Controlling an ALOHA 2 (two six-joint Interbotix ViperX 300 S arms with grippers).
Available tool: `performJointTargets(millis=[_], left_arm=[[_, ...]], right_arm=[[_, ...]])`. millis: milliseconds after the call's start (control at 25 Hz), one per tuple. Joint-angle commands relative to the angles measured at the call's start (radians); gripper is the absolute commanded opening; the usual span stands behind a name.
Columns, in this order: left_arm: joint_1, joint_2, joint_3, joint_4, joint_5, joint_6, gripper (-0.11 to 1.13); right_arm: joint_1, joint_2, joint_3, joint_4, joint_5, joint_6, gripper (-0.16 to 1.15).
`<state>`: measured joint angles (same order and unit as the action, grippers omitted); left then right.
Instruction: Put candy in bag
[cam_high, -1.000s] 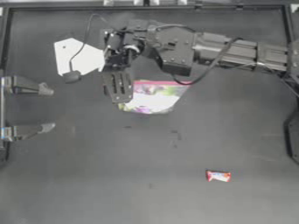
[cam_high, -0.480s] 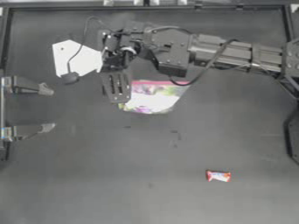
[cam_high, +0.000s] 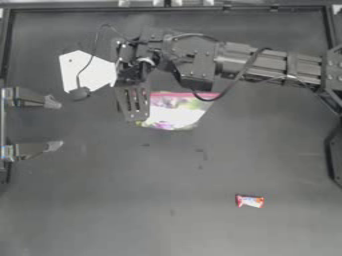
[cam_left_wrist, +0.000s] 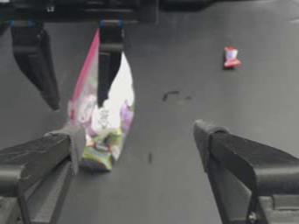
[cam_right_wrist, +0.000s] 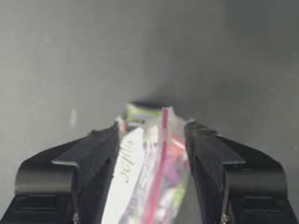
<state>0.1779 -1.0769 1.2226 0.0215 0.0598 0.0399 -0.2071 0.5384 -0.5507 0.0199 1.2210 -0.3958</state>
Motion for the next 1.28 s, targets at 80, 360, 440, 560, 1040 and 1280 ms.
performJointTargets(millis=[80,360,440,560,1040,1280], left_arm=[[0.0,0.003,-0.011,0.0,-0.003,-0.002,1.02],[0.0,0.003,-0.011,0.0,-0.003,-0.002,1.02],[0.0,0.003,-0.011,0.0,-0.003,-0.002,1.02],[0.0,0.003,-0.011,0.0,-0.003,-0.002,1.02],[0.0,0.003,-0.003,-0.002,-0.003,-0.002,1.02],[0.0,0.003,-0.003,-0.002,-0.003,-0.002,1.02]], right_arm=[[0.002,-0.017,-0.025,0.003,0.0,0.0,0.82],[0.003,-0.015,-0.026,0.003,0.002,-0.002,0.76],[0.003,-0.014,-0.025,0.005,0.003,-0.002,0.71],[0.005,-0.012,-0.026,0.005,0.005,-0.002,0.66],[0.003,0.003,-0.041,-0.008,0.012,-0.002,0.61],[0.003,0.008,-0.043,-0.026,0.017,-0.003,0.52]])
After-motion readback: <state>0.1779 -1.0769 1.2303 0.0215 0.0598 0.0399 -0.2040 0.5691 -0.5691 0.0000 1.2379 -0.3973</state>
